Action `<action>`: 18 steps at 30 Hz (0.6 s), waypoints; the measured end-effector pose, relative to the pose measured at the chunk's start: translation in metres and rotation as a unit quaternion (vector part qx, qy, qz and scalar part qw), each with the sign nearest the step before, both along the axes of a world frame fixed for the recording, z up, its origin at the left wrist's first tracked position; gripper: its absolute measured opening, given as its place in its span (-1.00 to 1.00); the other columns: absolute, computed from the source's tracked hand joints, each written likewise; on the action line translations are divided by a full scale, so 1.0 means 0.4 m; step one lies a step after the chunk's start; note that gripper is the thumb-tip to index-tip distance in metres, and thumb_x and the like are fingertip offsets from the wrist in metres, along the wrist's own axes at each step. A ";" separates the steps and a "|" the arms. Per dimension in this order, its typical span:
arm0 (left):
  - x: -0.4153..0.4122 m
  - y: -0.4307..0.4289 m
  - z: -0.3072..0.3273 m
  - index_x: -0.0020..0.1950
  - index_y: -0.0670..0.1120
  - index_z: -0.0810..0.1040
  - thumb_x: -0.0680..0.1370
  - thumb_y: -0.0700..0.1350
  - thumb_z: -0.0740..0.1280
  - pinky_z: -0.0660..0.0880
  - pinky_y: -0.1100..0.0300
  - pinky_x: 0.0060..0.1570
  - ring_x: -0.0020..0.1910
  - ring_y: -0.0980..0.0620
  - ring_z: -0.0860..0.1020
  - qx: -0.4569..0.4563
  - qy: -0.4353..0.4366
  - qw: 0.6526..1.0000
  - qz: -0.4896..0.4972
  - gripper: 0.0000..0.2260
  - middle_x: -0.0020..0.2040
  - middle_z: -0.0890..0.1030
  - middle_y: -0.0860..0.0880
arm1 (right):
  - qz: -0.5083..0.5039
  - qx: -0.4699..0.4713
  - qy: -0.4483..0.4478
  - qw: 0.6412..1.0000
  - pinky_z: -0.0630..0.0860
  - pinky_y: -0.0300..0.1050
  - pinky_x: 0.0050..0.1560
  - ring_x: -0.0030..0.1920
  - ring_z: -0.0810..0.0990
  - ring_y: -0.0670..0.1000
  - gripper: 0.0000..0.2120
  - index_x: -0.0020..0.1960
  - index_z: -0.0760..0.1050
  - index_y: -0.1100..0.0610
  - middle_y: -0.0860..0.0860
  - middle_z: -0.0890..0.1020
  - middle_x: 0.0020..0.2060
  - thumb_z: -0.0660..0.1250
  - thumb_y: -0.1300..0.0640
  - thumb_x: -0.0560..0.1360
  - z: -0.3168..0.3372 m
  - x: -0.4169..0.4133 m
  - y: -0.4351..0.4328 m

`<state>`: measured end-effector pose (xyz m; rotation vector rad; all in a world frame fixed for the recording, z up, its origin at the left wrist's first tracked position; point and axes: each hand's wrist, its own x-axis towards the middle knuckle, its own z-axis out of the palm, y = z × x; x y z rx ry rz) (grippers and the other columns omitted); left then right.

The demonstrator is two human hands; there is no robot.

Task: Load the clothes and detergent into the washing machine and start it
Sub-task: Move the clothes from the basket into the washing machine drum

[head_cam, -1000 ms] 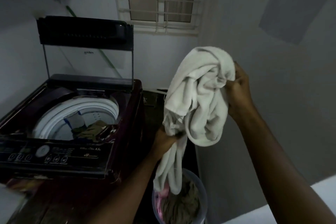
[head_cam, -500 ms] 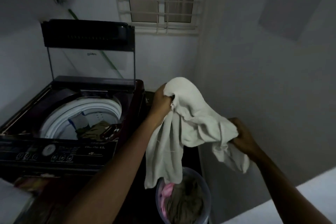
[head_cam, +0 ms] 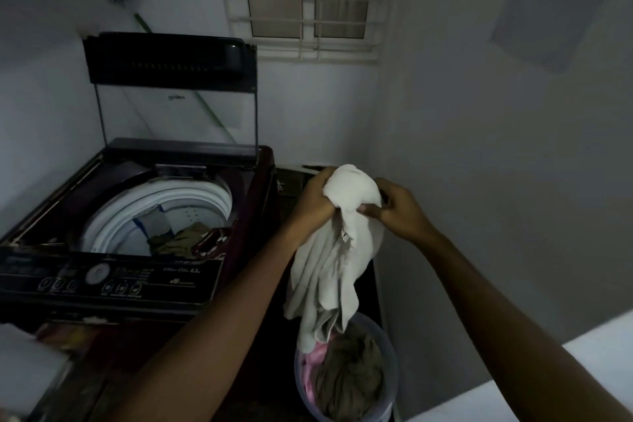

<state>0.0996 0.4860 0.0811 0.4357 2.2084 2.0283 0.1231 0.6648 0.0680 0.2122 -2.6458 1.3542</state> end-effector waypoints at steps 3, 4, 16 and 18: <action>0.002 -0.056 -0.027 0.38 -0.06 0.46 0.54 -0.25 0.41 0.49 0.35 0.12 0.20 0.20 0.56 -0.010 0.005 0.999 -0.036 -0.58 0.24 0.59 0.04 | -0.022 0.000 0.053 0.998 0.34 -0.47 -0.22 -0.23 0.50 -0.25 -0.64 0.04 0.54 0.10 -0.19 0.57 -0.18 0.40 -0.08 0.33 0.007 -0.015 -0.029; 0.003 -0.075 -0.047 0.40 -0.02 0.42 0.49 -0.24 0.47 0.49 0.39 0.08 0.18 0.27 0.55 -0.019 -0.005 0.998 -0.051 -0.49 0.24 0.57 0.10 | -0.032 -0.008 0.074 0.997 0.36 -0.48 -0.21 -0.20 0.50 -0.22 -0.60 0.06 0.55 0.17 -0.12 0.58 -0.15 0.39 -0.06 0.33 0.011 -0.020 -0.036; 0.067 -0.026 -0.339 0.56 0.10 0.07 -0.04 0.41 0.61 0.27 0.00 0.47 0.48 0.13 0.28 -0.173 -0.065 0.982 0.033 0.30 0.50 0.31 0.11 | -0.025 -0.282 0.091 0.955 0.55 0.05 0.04 0.01 0.62 0.11 -0.81 0.13 0.51 0.31 0.21 0.63 0.02 0.31 0.33 0.52 0.196 -0.055 -0.123; 0.079 -0.007 -0.338 0.50 0.09 0.26 -0.01 0.37 0.63 0.34 0.07 0.42 0.37 0.13 0.41 -0.110 -0.112 0.984 0.089 0.16 0.38 0.45 0.14 | -0.030 -0.350 0.076 0.933 0.56 0.10 0.09 0.09 0.61 0.22 -0.77 0.16 0.51 0.32 0.28 0.62 0.08 0.28 0.37 0.52 0.224 -0.051 -0.131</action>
